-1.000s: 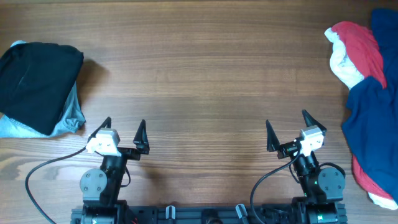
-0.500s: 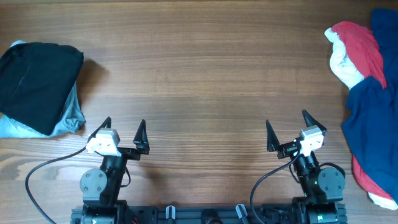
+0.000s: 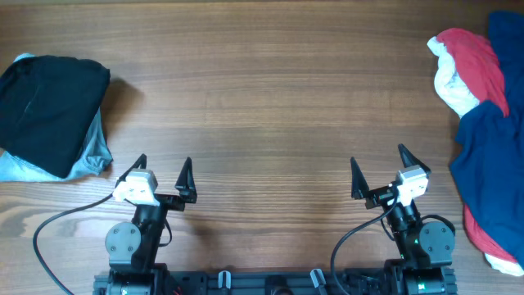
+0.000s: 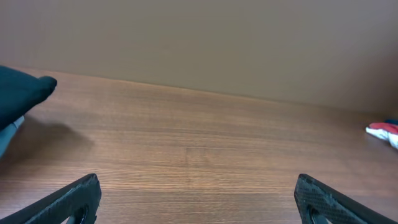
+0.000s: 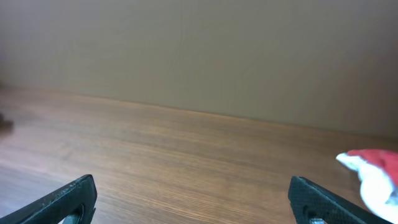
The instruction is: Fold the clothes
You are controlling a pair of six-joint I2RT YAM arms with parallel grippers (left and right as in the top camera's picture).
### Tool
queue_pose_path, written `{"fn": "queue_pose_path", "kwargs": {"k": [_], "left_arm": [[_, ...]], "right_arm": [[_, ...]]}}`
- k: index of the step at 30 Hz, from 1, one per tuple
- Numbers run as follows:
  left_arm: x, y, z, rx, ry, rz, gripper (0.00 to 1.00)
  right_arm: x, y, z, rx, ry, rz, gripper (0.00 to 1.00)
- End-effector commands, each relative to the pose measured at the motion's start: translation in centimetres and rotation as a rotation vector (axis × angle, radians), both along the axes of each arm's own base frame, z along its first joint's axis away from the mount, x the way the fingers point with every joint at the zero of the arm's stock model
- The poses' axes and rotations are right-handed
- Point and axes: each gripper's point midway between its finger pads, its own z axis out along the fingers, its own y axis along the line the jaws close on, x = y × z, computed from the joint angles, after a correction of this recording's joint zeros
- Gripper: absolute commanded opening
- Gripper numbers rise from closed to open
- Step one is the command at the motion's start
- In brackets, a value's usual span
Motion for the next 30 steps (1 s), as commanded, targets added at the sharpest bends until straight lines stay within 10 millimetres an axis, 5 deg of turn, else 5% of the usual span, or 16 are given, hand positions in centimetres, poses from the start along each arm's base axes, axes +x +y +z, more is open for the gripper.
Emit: {"fn": "queue_pose_path", "kwargs": {"k": [1, 9, 14, 22, 25, 30], "left_arm": [[0.0, 0.0, -0.2, -0.138, 0.024, 0.004, 1.00], [-1.0, -0.4, 2.5, -0.172, 0.108, -0.012, 1.00], [-0.4, -0.4, 4.0, -0.169, 0.286, 0.004, 1.00], [1.1, -0.4, 2.4, -0.158, 0.718, 0.042, 1.00], [1.6, -0.5, 0.4, -0.160, 0.808, 0.051, 1.00], [1.5, -0.9, -1.1, -0.167, 0.880, 0.036, 1.00]], "right_arm": [[-0.3, 0.3, 0.9, 0.115, 0.018, 0.021, 1.00], [0.2, -3.2, 5.6, 0.123, 0.114, -0.190, 0.99], [3.7, -3.2, 6.2, 0.075, 0.357, -0.217, 0.99], [11.2, -4.3, -0.4, -0.031, 0.821, -0.284, 1.00], [12.9, -9.1, -3.5, -0.073, 0.860, -0.531, 1.00], [11.9, -18.2, -9.8, -0.039, 1.006, -0.847, 1.00]]}}
